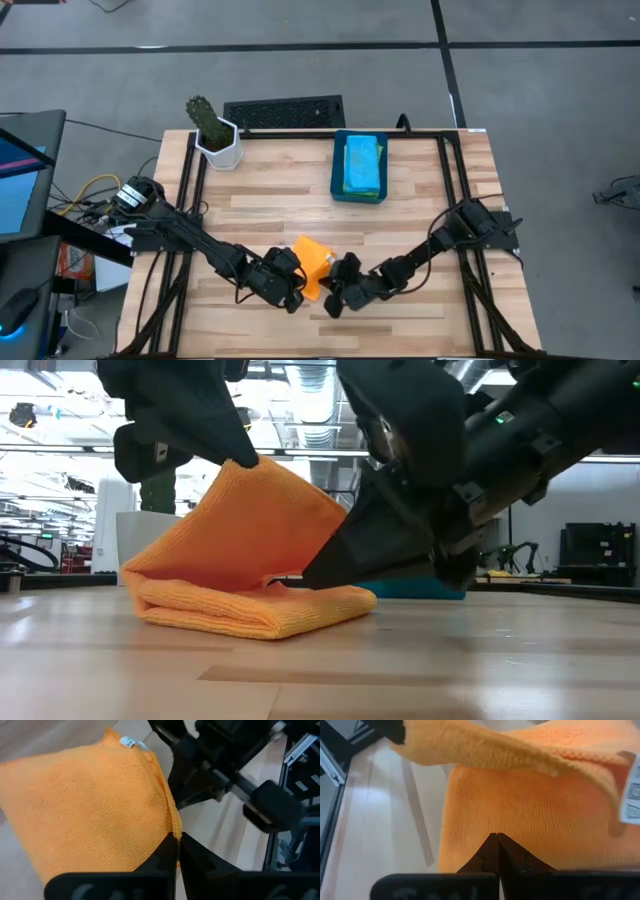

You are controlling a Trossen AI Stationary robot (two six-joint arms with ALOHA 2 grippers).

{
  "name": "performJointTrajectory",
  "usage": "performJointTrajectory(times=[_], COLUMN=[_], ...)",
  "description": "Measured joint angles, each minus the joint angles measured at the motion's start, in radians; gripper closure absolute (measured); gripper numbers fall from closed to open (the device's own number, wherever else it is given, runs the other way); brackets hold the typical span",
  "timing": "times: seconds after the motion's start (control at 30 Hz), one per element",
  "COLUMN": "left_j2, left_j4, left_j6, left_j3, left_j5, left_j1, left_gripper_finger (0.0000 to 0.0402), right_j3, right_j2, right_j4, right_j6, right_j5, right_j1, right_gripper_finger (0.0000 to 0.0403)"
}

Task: Fold microfiber towels
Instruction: Fold the orange towel

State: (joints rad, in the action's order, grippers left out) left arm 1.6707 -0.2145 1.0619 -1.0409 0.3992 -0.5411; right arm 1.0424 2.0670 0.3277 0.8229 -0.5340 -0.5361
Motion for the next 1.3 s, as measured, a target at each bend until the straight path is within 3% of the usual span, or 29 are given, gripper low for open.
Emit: performJointTrajectory(times=[0.67, 1.3], left_j2=[0.079, 0.115], left_j4=[0.106, 0.192], left_j6=[0.049, 0.055], left_j3=[-0.003, -0.002], left_j5=[-0.079, -0.087], left_j1=[0.000, 0.003], left_gripper_finger=[0.0401, 0.0384], right_j3=[0.001, 0.000], right_j2=[-0.052, -0.060], right_j4=[-0.061, -0.194], right_j6=[-0.011, 0.042], right_j5=[-0.032, -0.041], right_j1=[0.015, 0.020], right_gripper_finger=[0.0379, 0.0378])
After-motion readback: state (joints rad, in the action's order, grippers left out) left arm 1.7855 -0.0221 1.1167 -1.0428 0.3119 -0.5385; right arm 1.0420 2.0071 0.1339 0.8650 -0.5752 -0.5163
